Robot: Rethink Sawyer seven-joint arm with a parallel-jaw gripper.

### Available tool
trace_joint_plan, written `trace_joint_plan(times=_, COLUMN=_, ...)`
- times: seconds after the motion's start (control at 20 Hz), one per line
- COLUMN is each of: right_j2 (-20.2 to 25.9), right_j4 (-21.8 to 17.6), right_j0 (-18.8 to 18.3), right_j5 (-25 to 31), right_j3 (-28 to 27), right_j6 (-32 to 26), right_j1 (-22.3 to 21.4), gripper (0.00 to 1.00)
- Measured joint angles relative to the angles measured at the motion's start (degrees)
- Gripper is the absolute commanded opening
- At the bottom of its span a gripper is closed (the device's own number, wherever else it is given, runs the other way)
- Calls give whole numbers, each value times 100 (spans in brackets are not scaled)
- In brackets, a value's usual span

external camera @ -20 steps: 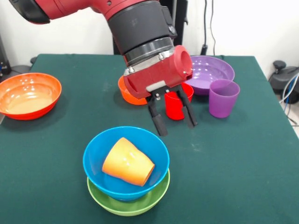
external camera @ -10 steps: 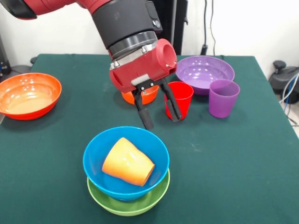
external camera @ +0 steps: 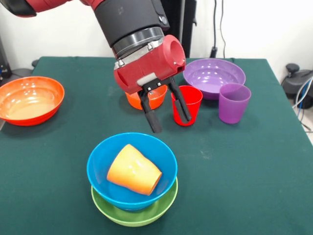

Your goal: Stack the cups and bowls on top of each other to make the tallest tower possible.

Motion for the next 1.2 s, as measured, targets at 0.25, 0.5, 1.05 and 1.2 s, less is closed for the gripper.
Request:
trace_joint_plan(times=0.25, right_j2=53, right_j4=-6, right_j0=-23, right_j5=0, right_j3=62, right_j6=0, right_j1=-1, gripper=100)
trace_joint_plan(times=0.5, right_j2=91, right_j4=-8, right_j0=-66, right_j5=0, right_j3=133, right_j6=-1, right_j1=-2, gripper=100)
trace_joint_plan(times=1.05, right_j2=126, right_j4=-10, right_j0=-312, right_j5=1, right_j3=236, right_j6=-270, right_j1=-23, gripper=100)
trace_joint_plan(times=1.2, right_j2=125, right_j4=-8, right_j0=-333, right_j5=1, right_j3=235, right_j6=-304, right_j1=-39, gripper=100)
